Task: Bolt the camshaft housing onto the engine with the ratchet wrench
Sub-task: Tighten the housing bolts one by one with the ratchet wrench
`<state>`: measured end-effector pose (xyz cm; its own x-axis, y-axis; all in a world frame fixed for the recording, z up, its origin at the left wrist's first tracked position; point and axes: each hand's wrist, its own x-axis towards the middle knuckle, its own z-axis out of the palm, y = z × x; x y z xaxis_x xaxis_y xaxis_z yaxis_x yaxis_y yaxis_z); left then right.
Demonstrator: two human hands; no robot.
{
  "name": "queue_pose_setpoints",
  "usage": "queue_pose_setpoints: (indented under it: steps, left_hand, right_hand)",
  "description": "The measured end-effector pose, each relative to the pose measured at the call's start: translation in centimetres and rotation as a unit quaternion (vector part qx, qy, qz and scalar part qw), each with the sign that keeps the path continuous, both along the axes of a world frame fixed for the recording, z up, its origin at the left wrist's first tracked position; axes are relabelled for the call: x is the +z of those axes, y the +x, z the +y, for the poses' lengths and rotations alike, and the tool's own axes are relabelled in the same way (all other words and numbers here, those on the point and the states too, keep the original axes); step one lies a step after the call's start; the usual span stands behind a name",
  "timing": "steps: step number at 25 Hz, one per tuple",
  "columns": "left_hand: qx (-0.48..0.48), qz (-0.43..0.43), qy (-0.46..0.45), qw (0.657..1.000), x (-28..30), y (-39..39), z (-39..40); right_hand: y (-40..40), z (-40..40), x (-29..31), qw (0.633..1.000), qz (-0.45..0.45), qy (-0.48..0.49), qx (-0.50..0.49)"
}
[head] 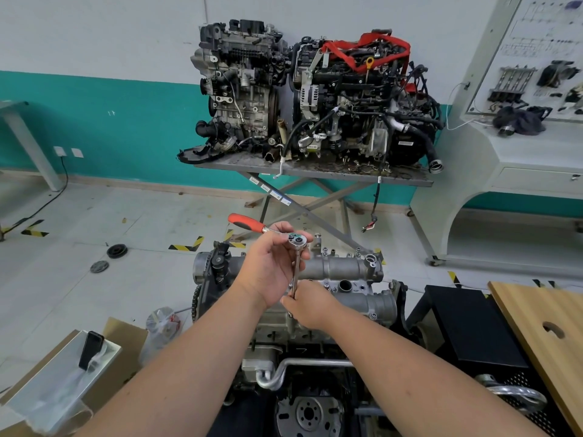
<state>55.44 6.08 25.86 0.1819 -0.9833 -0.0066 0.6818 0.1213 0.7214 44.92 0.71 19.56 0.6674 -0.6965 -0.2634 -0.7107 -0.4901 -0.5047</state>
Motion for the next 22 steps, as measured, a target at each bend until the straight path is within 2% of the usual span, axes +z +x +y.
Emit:
queue_pose_setpoints:
  steps: [9,15,17,19,20,21,22]
  left_hand:
    - [0.029,-0.011,0.039,0.999,0.8,-0.1,-0.3]
    - [-0.017,-0.042,0.099,0.994,2.0,0.6,-0.8]
    - [-0.029,-0.126,0.163,0.978,2.9,0.6,-1.1]
    - [-0.039,-0.321,0.210,0.923,4.1,0.8,-1.5]
    - [-0.055,-0.436,0.212,0.873,4.9,0.8,-1.7]
    - [-0.076,-0.555,0.198,0.804,5.7,0.7,-1.8]
    - [-0.097,-0.672,0.168,0.715,6.3,0.5,-1.9]
  right_hand:
    - [0.1,-0.2,-0.3,1.000,0.012,-0.014,0.007]
    - [0.1,-0.4,-0.3,1.000,0.011,-0.005,0.016]
    - [0.1,-0.5,-0.3,1.000,0.009,-0.001,0.018]
    - [0.2,-0.3,-0.3,1.000,0.005,0.006,0.016]
    - [0.3,-0.3,-0.4,1.000,0.001,0.012,0.014]
    - [0.4,-0.2,-0.5,1.000,-0.004,0.018,0.010]
    - [0.4,-0.1,-0.6,1.000,-0.012,0.029,0.004]
